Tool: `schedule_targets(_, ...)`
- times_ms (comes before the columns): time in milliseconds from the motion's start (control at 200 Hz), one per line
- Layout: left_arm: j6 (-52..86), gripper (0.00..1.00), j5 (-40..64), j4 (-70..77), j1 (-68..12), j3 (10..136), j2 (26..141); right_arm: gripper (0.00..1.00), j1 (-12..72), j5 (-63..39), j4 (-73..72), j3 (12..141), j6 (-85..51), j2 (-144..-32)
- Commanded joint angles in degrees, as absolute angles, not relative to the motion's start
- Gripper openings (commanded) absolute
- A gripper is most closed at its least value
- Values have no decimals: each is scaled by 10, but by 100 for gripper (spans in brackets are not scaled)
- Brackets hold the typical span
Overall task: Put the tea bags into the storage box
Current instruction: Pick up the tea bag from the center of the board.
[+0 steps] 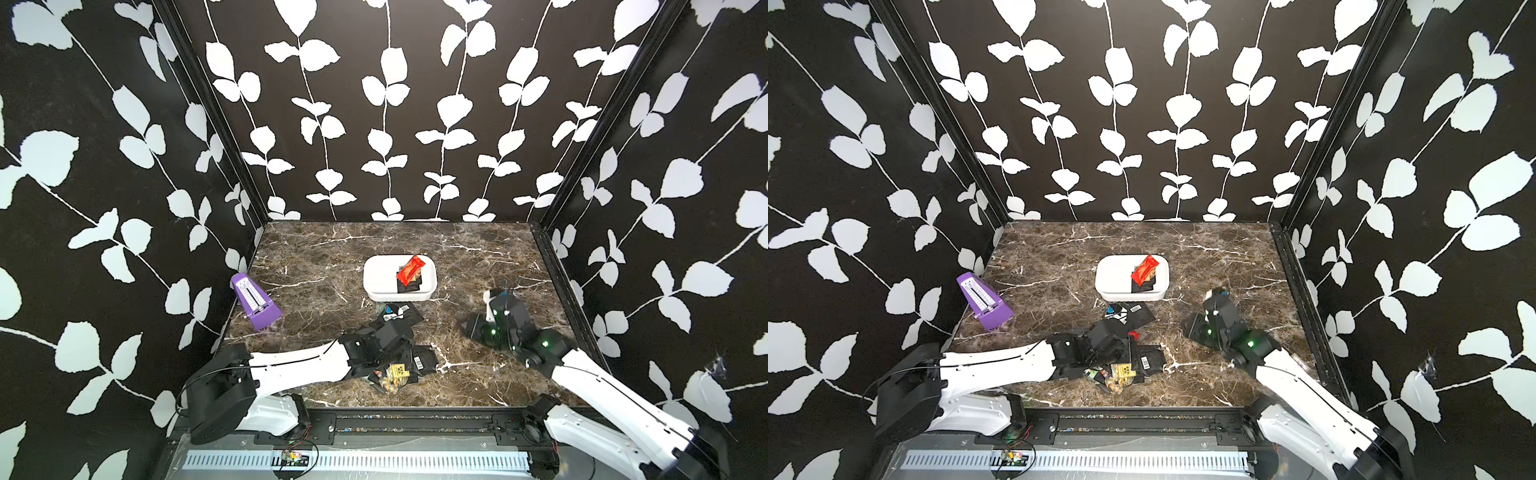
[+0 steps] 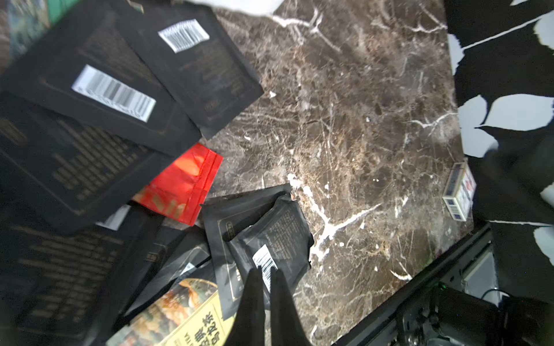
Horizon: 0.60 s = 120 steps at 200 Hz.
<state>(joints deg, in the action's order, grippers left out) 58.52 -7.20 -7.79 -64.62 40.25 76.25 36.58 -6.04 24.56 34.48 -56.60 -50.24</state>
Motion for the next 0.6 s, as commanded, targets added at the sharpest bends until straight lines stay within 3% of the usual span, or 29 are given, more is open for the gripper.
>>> schedule_targets(0,600,5,-60,-77,-653,413,773,46,405,-51,212,300,-623,-500)
schedule_targets(255,621,3,-23,-33,-656,399,804,45,493,-17,158,277,-673,-559)
schedule_targets(595,634,0,12,-12,-663,397,847,37,546,-11,101,275,-705,-644)
